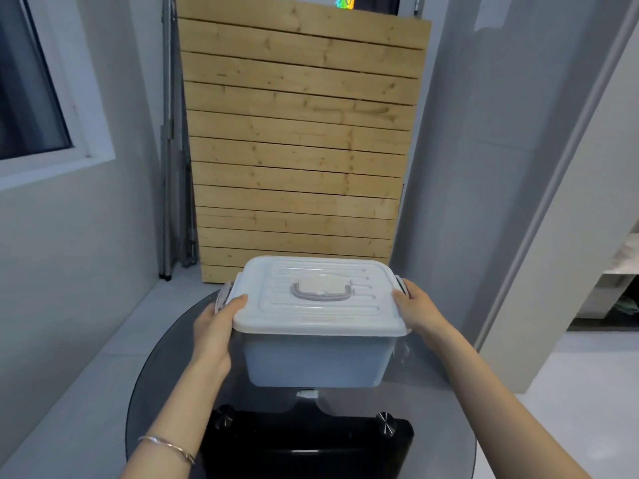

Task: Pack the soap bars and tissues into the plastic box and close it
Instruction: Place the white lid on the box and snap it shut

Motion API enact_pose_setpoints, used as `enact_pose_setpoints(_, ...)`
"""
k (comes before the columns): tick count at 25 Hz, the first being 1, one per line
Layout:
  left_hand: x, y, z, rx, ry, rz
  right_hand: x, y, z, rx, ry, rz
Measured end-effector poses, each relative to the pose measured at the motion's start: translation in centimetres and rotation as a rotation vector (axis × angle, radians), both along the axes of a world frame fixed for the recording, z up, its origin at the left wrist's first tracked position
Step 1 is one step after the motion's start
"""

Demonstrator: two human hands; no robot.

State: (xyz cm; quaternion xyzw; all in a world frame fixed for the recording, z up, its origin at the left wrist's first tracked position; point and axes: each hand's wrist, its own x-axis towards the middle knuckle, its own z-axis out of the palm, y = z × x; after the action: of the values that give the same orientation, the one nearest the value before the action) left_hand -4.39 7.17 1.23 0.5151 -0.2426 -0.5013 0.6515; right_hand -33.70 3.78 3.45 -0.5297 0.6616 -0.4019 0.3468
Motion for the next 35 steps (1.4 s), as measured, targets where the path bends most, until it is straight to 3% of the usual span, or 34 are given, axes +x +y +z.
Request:
enact_pose_setpoints(4, 0.2, -0.3, 0.4, -0.086, -0.352, 0.022, 0.1, 0.2, -0.3, -0.03, -0.114, -0.023)
enact_pose_setpoints(10, -0.1, -0.6, 0.0, -0.095, -0.638, 0.036, 1.0, 0.3, -0.9, -0.092, -0.205, -0.113)
enact_pose_setpoints(12, 0.1, -0.6, 0.2, -0.083, -0.792, 0.039, 1.4, 1.0, -0.9, -0.145, -0.096, -0.086)
enact_pose_setpoints(16, -0.9, 0.0, 0.9, -0.206, -1.303, -0.054, 1.5, 3.5, -1.6, -0.347, 0.428, 0.105)
enact_pose_setpoints(18, -2.1, 0.0, 1.4, -0.302, -1.588, -0.213, 1.1, 3.9, -1.2, -0.346, 0.564, 0.196)
enact_pose_setpoints(20, -2.6, -0.5, 1.3, -0.269, -1.729, -0.311, 0.9, 3.7, -1.1, -0.325, 0.644, 0.222)
enact_pose_setpoints(25, -1.8, -2.9, 0.8, -0.25, -1.776, -0.251, 1.6, 1.3, -1.5, -0.377, 0.661, 0.204)
enact_pose_setpoints(35, -0.5, -7.7, 1.9, -0.146, -1.75, -0.357, 3.5, -3.2, -0.5, -0.251, 0.639, 0.258)
